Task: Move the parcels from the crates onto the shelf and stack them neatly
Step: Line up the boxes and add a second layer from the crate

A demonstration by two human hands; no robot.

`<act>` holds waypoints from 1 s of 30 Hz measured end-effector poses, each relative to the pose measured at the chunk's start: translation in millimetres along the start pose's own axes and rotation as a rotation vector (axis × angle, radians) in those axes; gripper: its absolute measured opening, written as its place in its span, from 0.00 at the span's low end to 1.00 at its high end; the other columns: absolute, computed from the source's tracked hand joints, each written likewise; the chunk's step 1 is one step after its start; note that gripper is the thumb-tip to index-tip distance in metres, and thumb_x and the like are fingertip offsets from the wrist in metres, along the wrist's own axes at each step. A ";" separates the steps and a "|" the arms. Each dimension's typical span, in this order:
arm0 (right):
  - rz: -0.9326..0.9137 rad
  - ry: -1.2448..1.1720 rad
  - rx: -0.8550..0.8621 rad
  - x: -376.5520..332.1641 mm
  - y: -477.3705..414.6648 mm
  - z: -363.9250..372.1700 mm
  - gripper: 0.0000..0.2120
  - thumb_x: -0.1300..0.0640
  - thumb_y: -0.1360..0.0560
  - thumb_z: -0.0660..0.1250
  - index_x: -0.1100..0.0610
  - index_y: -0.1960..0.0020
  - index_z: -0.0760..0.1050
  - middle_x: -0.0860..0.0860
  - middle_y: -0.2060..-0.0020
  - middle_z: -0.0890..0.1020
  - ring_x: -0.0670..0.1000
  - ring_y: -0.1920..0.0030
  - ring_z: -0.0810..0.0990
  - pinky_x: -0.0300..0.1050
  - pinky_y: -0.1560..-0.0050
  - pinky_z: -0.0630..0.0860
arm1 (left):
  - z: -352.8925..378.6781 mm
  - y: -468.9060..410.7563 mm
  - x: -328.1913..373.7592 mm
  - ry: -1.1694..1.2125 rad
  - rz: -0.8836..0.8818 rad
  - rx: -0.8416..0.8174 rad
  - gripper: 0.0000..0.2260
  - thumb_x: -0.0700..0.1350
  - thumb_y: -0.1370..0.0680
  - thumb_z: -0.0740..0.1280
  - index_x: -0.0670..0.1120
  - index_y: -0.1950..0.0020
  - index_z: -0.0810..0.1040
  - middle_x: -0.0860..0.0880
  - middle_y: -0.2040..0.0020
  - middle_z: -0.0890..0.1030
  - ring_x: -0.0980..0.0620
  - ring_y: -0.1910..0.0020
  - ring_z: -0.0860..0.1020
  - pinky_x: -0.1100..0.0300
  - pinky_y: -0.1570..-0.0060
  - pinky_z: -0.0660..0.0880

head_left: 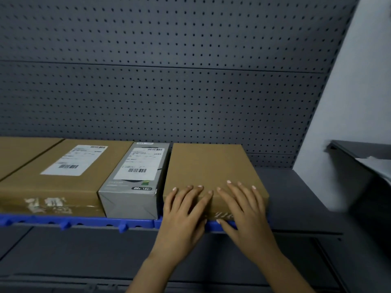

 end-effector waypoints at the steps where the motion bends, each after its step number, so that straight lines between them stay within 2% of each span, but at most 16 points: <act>1: 0.003 -0.009 0.008 -1.3 -1.0 0.3 0.39 0.48 0.36 0.78 0.49 0.29 0.64 0.52 0.31 0.71 0.55 0.31 0.68 0.58 0.31 0.57 | -0.8 0.6 0.4 0.005 -0.005 0.005 0.31 0.46 0.28 0.71 0.52 0.26 0.65 0.49 0.29 0.69 0.47 0.30 0.66 0.44 0.29 0.57; 12: 0.026 -0.037 0.012 -10.4 -4.4 6.3 0.41 0.45 0.37 0.78 0.45 0.29 0.64 0.51 0.33 0.71 0.56 0.34 0.70 0.57 0.33 0.59 | -3.7 4.9 -8.4 0.000 -0.023 0.000 0.30 0.46 0.27 0.68 0.53 0.25 0.65 0.51 0.29 0.69 0.49 0.29 0.65 0.44 0.28 0.56; 23: 0.045 -0.032 -0.007 -12.8 -5.0 6.9 0.42 0.45 0.39 0.79 0.45 0.29 0.66 0.51 0.33 0.71 0.55 0.33 0.68 0.57 0.33 0.58 | -5.3 4.6 -7.7 0.023 -0.034 -0.014 0.31 0.46 0.28 0.68 0.53 0.25 0.64 0.51 0.28 0.67 0.50 0.28 0.63 0.44 0.27 0.54; 27: 0.041 -0.032 0.007 -12.1 -5.3 7.2 0.42 0.44 0.39 0.79 0.45 0.29 0.66 0.51 0.32 0.70 0.55 0.33 0.67 0.57 0.32 0.56 | -13.3 7.4 -9.1 0.041 -0.027 0.017 0.32 0.44 0.27 0.68 0.52 0.25 0.63 0.52 0.27 0.66 0.51 0.26 0.61 0.44 0.27 0.53; 30: 0.038 -0.041 0.013 -14.5 -7.6 6.4 0.40 0.42 0.37 0.77 0.45 0.30 0.66 0.52 0.30 0.69 0.55 0.30 0.65 0.58 0.30 0.54 | -28.0 9.9 -22.4 0.032 -0.092 0.066 0.30 0.47 0.26 0.68 0.53 0.25 0.64 0.53 0.28 0.66 0.52 0.26 0.60 0.47 0.25 0.49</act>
Point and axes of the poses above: each hand's wrist, its own y-axis away from the middle knuckle, its own z-axis out of the palm, x = y × z, the point moved 1 cm from there along -y, towards the middle knuckle
